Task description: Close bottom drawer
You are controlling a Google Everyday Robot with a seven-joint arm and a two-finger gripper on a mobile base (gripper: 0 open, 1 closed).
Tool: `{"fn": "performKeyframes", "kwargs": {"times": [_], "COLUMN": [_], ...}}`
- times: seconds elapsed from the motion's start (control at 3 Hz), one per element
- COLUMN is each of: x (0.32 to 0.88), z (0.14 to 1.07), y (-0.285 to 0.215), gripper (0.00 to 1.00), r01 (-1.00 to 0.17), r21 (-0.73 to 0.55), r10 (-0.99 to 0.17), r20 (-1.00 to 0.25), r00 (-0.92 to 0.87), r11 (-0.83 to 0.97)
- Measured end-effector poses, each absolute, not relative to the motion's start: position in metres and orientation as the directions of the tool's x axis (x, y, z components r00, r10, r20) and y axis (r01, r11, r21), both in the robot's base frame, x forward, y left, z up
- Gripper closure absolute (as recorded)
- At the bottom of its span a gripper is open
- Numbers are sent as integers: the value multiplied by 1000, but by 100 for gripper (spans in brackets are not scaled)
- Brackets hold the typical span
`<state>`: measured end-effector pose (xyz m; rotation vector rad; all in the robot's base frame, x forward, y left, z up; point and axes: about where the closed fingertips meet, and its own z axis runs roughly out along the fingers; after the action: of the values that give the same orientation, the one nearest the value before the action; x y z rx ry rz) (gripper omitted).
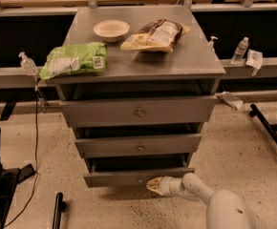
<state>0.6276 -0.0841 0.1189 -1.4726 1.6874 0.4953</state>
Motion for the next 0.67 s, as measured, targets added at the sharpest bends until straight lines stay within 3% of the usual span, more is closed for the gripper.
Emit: {"fn": "performKeyframes", "kwargs": {"times": [0.67], "x": [659], "z": [125], "y": [-87], "gripper": [100], "r01": [-936], "r21": [-243], "r10": [-622], "r20": [-782], "r00": [33], "r11": [256]}}
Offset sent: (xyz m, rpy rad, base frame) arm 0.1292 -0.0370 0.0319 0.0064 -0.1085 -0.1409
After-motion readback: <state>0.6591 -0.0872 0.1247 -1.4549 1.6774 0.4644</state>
